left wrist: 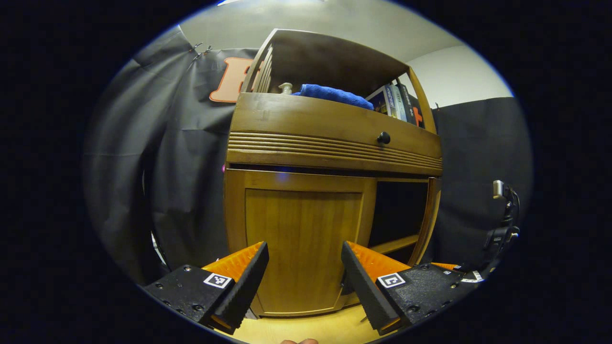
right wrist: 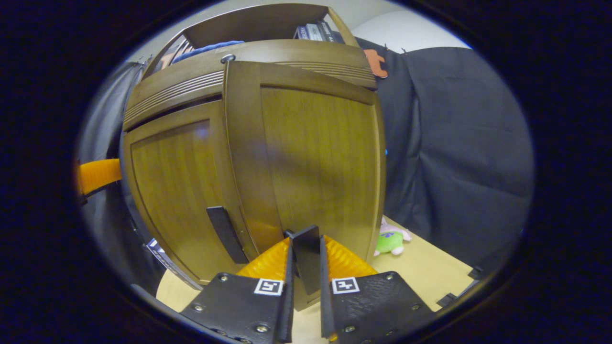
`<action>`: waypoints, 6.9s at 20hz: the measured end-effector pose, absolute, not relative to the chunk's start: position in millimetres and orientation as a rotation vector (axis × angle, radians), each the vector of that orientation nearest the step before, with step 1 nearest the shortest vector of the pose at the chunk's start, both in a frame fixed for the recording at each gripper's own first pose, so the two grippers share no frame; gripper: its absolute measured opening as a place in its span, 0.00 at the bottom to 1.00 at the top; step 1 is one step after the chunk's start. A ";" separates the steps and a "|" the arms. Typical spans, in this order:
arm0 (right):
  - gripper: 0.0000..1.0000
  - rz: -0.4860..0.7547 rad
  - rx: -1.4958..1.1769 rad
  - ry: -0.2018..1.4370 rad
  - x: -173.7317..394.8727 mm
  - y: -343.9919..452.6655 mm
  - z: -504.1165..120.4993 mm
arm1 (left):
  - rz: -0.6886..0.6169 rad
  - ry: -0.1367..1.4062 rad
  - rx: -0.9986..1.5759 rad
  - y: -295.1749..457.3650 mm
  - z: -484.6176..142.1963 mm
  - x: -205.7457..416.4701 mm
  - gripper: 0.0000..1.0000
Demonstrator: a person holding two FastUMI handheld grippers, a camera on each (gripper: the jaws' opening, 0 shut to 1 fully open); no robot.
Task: Open the right door of the double-door shoe cabinet with the right hand, and open the left door with the left hand.
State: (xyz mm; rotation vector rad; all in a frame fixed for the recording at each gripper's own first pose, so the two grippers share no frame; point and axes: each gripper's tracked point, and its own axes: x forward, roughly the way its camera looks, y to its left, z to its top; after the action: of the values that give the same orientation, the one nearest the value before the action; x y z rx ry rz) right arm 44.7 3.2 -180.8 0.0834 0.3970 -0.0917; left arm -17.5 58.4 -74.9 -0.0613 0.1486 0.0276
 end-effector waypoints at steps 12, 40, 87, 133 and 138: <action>0.22 -0.285 0.073 0.385 -8.9 -61.5 -166.3 | -0.118 0.176 -0.089 5.7 -82.2 -26.1 0.95; 0.21 -0.468 0.060 0.368 -41.8 -157.4 -155.5 | -0.107 0.200 -0.103 6.1 -100.9 -24.3 0.95; 0.11 -0.632 0.015 0.176 -97.9 -244.9 -55.3 | 0.005 0.344 -0.032 -31.1 -224.4 84.9 0.31; 0.09 -0.083 0.057 0.222 -9.9 -259.1 -67.8 | 0.421 0.268 -0.110 60.9 -170.7 -154.0 0.02; 0.09 -0.088 0.070 0.220 -9.3 -259.7 -68.5 | 0.486 0.248 -0.142 98.1 -161.9 -178.9 0.05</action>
State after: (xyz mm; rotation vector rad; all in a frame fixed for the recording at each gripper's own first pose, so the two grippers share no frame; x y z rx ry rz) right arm -9.3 -259.7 -68.5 0.0696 0.2197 -0.0875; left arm -178.9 98.1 -161.9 -0.1416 0.2481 0.4858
